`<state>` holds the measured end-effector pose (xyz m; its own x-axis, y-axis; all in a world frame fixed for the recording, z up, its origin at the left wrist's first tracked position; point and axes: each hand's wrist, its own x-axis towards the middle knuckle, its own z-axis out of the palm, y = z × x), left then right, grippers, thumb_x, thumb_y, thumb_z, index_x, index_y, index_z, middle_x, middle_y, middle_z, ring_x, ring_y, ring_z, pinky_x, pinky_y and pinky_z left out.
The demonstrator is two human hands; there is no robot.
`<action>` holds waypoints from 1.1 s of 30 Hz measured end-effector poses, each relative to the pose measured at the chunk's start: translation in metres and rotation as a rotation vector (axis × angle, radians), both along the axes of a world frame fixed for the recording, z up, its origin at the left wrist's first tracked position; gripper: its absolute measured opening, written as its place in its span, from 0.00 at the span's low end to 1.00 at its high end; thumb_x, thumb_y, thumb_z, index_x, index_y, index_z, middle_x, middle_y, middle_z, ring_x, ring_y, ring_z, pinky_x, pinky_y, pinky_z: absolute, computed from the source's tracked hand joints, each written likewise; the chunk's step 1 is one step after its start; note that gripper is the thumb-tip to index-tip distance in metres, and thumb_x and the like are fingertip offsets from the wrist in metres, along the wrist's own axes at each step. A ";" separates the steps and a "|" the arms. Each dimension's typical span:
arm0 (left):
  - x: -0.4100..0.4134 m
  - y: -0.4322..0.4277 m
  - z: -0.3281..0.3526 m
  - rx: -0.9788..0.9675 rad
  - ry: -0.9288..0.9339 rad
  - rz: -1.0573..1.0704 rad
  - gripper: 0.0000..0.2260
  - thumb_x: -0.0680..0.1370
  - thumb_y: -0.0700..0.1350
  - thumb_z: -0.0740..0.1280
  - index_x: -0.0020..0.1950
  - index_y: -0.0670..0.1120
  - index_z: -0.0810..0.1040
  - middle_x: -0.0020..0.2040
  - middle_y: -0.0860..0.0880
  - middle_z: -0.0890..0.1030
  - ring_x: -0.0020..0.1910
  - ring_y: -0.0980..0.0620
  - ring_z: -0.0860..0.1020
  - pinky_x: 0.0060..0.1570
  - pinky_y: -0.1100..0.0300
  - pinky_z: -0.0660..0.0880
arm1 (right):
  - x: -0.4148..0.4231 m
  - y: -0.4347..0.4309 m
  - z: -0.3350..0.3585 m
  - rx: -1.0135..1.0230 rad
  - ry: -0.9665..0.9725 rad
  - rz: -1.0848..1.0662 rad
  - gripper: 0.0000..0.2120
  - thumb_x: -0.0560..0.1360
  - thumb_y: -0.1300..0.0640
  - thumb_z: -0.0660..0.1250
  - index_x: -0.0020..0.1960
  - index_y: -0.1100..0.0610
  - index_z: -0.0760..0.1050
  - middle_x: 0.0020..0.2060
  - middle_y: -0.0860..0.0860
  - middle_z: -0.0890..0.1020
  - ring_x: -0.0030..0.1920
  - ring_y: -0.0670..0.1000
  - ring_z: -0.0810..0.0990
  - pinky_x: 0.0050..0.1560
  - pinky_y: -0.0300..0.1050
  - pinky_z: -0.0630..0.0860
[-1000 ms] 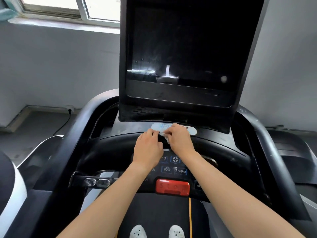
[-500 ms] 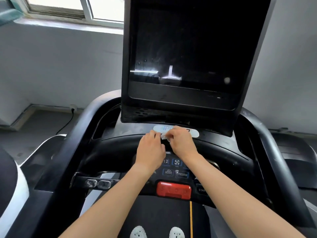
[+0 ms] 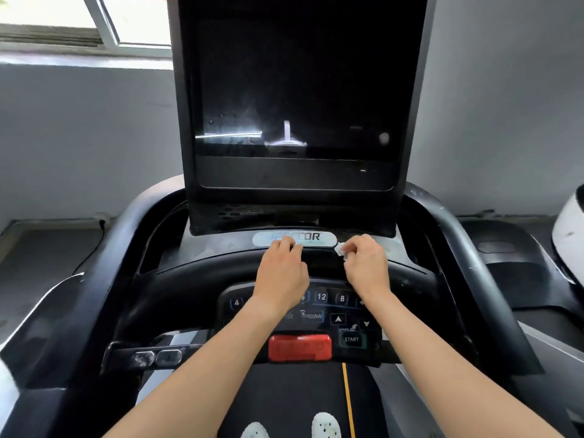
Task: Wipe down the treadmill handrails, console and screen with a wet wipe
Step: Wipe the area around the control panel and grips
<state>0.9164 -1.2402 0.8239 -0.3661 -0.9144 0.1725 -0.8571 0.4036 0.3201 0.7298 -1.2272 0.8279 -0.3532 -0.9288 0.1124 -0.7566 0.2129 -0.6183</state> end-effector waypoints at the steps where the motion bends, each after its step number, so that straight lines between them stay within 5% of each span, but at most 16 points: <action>1: -0.002 0.001 0.000 -0.003 -0.034 -0.009 0.14 0.82 0.45 0.59 0.63 0.42 0.77 0.64 0.45 0.75 0.60 0.45 0.71 0.63 0.52 0.71 | 0.006 -0.001 -0.001 -0.003 -0.023 -0.020 0.10 0.77 0.67 0.65 0.44 0.56 0.83 0.44 0.47 0.80 0.47 0.50 0.80 0.45 0.34 0.71; 4: -0.006 0.002 0.001 -0.012 -0.096 0.000 0.12 0.81 0.46 0.59 0.61 0.44 0.76 0.60 0.44 0.76 0.56 0.45 0.72 0.59 0.52 0.72 | 0.026 -0.004 -0.002 0.025 -0.001 0.136 0.10 0.79 0.64 0.66 0.50 0.56 0.86 0.49 0.48 0.81 0.50 0.49 0.81 0.53 0.44 0.78; 7: -0.006 0.003 0.002 -0.023 -0.136 -0.007 0.11 0.82 0.46 0.59 0.61 0.45 0.75 0.57 0.46 0.76 0.53 0.46 0.72 0.55 0.54 0.72 | 0.029 -0.004 0.001 0.065 0.021 0.314 0.10 0.79 0.63 0.67 0.51 0.55 0.87 0.50 0.46 0.81 0.51 0.48 0.80 0.55 0.42 0.77; 12: -0.001 0.000 -0.001 -0.012 -0.116 -0.009 0.12 0.80 0.44 0.59 0.61 0.44 0.76 0.55 0.47 0.75 0.50 0.47 0.72 0.52 0.54 0.72 | -0.013 0.009 0.007 0.143 -0.061 0.011 0.14 0.72 0.68 0.66 0.38 0.51 0.83 0.39 0.38 0.78 0.48 0.46 0.81 0.49 0.35 0.73; 15: -0.002 0.001 -0.001 -0.004 -0.109 0.000 0.11 0.80 0.44 0.59 0.60 0.44 0.76 0.55 0.46 0.76 0.50 0.46 0.72 0.52 0.53 0.73 | -0.015 0.013 0.005 0.101 -0.111 -0.138 0.13 0.72 0.68 0.65 0.39 0.52 0.82 0.44 0.47 0.84 0.49 0.49 0.81 0.52 0.41 0.75; 21: 0.000 0.002 0.000 0.008 -0.103 -0.019 0.14 0.80 0.42 0.61 0.64 0.44 0.75 0.57 0.46 0.76 0.51 0.47 0.72 0.54 0.53 0.73 | 0.022 0.001 0.002 0.160 0.016 0.282 0.11 0.78 0.64 0.68 0.49 0.53 0.88 0.49 0.47 0.80 0.51 0.49 0.79 0.54 0.43 0.76; 29: 0.017 0.005 -0.007 -0.016 -0.018 0.006 0.17 0.79 0.40 0.60 0.67 0.43 0.77 0.62 0.47 0.78 0.56 0.46 0.76 0.62 0.52 0.72 | 0.001 0.002 -0.010 0.071 -0.068 0.030 0.17 0.75 0.68 0.63 0.43 0.51 0.87 0.45 0.43 0.81 0.46 0.49 0.83 0.50 0.50 0.82; 33: 0.017 0.007 -0.003 -0.011 -0.046 0.033 0.17 0.80 0.41 0.60 0.68 0.43 0.77 0.63 0.47 0.78 0.58 0.46 0.77 0.63 0.52 0.72 | 0.029 -0.006 -0.003 0.060 0.047 0.242 0.12 0.79 0.64 0.66 0.54 0.54 0.87 0.50 0.47 0.81 0.51 0.50 0.81 0.56 0.48 0.79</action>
